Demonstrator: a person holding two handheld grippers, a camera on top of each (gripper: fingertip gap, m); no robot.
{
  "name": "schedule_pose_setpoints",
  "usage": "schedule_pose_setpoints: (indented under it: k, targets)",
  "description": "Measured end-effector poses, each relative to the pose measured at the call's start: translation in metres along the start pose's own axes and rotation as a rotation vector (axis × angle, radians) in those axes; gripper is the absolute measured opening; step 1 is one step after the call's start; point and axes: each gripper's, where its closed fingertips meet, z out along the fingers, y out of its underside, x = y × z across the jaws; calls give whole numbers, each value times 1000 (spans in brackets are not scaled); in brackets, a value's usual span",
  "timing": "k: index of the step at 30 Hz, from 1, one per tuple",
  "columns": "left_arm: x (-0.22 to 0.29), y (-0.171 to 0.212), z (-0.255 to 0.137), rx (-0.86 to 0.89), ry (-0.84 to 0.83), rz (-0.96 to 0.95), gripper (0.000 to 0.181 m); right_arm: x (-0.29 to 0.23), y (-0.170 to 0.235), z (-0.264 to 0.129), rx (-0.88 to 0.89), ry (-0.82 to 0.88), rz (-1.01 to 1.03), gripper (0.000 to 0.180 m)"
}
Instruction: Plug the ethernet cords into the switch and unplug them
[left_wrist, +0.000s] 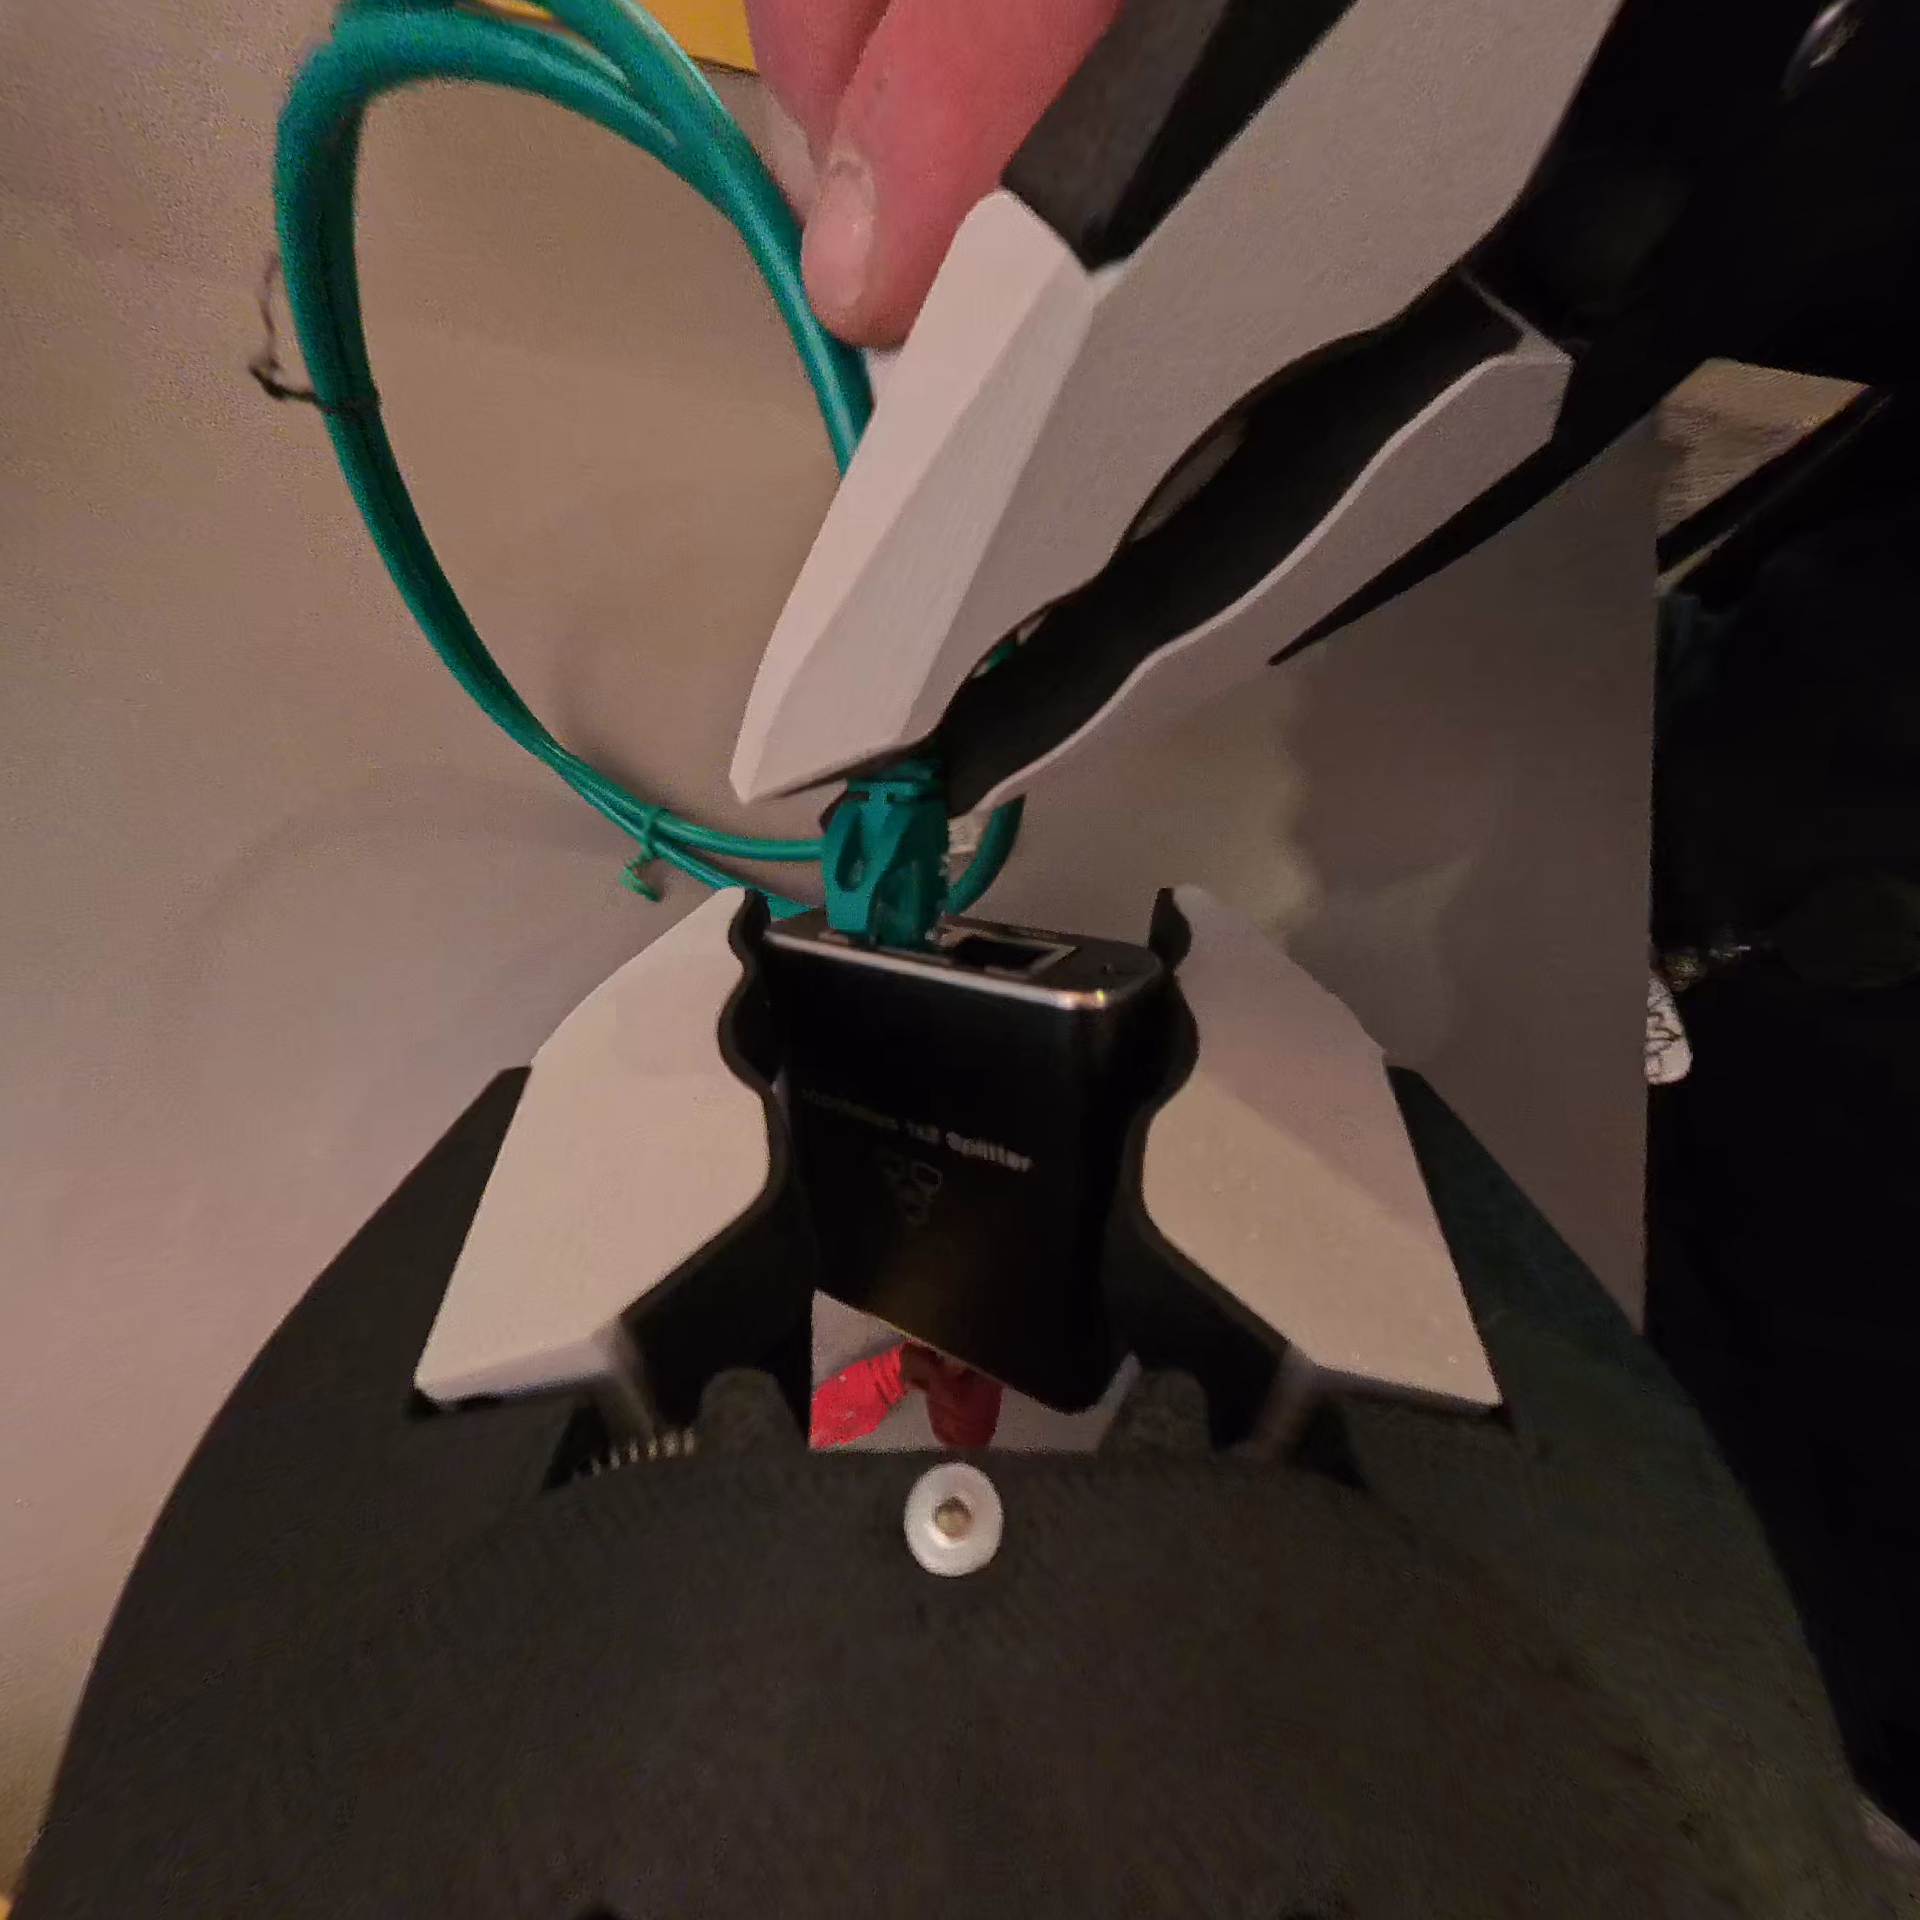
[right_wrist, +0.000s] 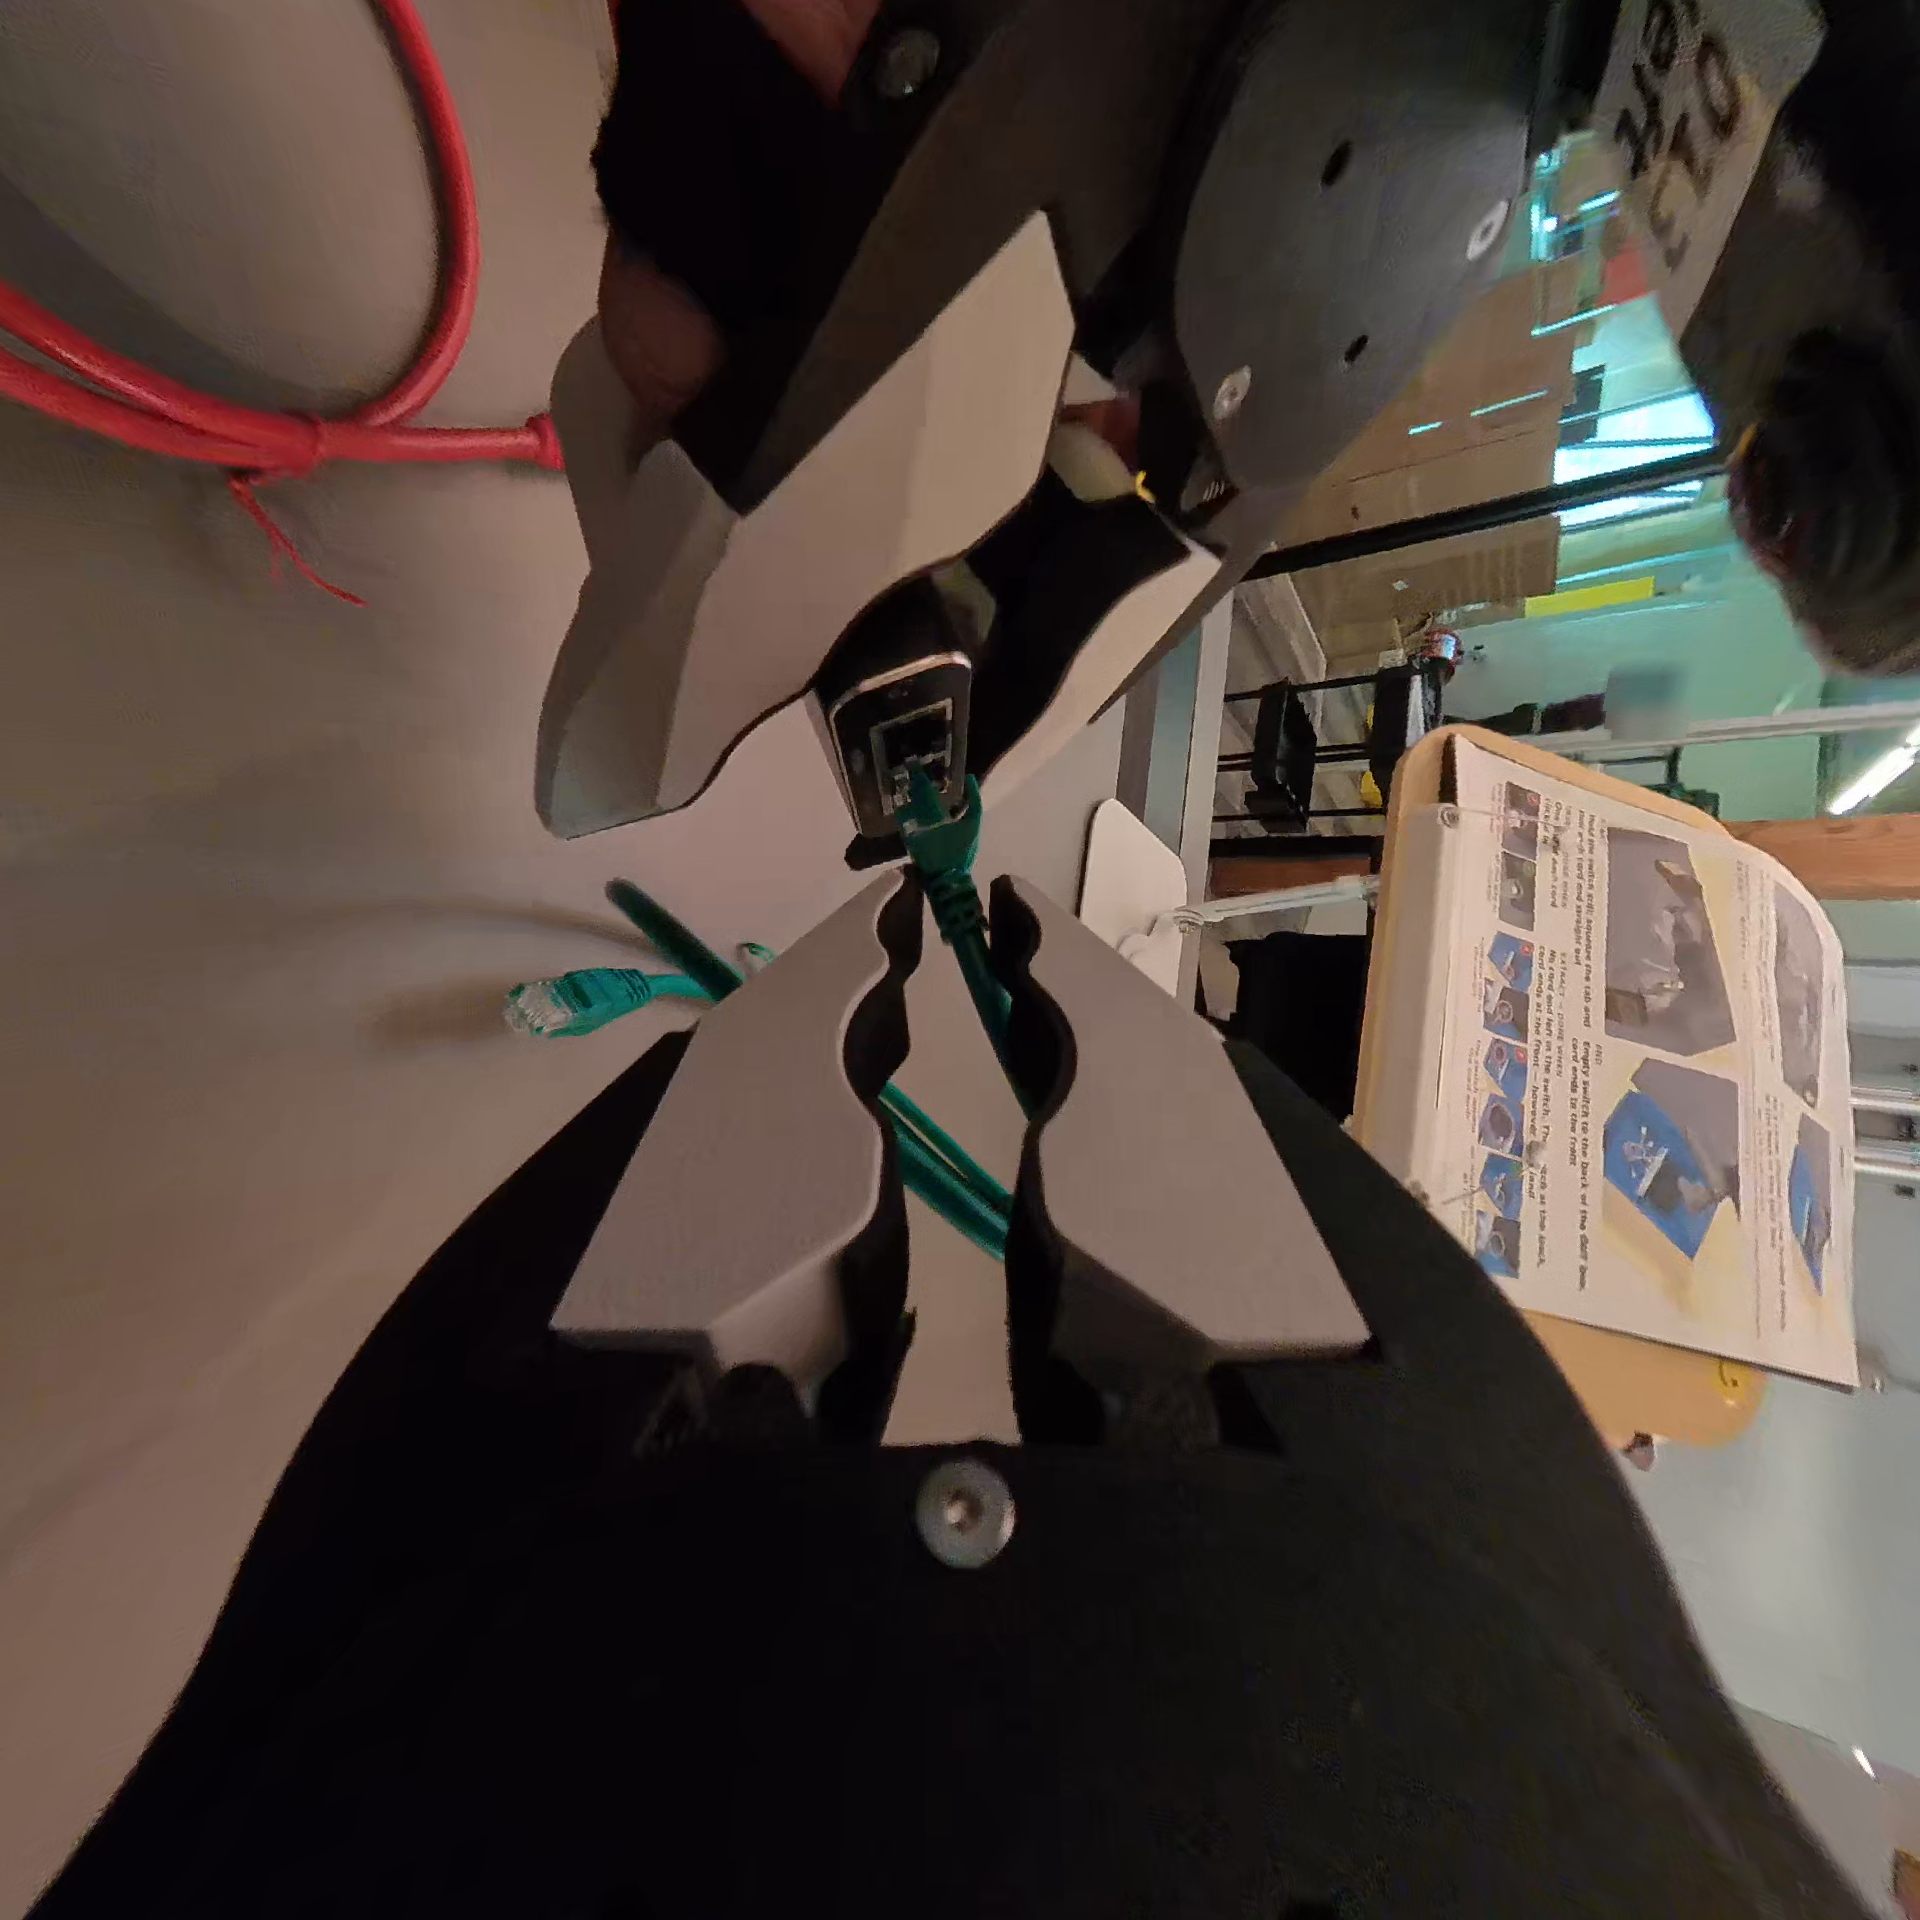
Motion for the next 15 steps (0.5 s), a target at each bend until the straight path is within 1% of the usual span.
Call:
schedule_pose_setpoints:
  k: [1,3,7,11,13,15]
  targets:
    - [-3,-1,-2,-4,-29,11,69,1,3,0,-3,15,7,9]
    - [-6,-3,-11,-10,-64,18,77,1,13,1,-20,49,2,7]
    - [-10,-1,-32,10,-92,13,83,13,22,-1,-17,159,-13,6]
    - [-10,-1,-40,21,-91,15,86,16,19,-2,-8,219,-73,6]
    - [-10,-3,-42,-12,-102,47,92,15,16,-1,-12,230,-101,7]
    - [-11,-2,-42,-64,-109,94,102,13,10,0,5,233,-118,7]
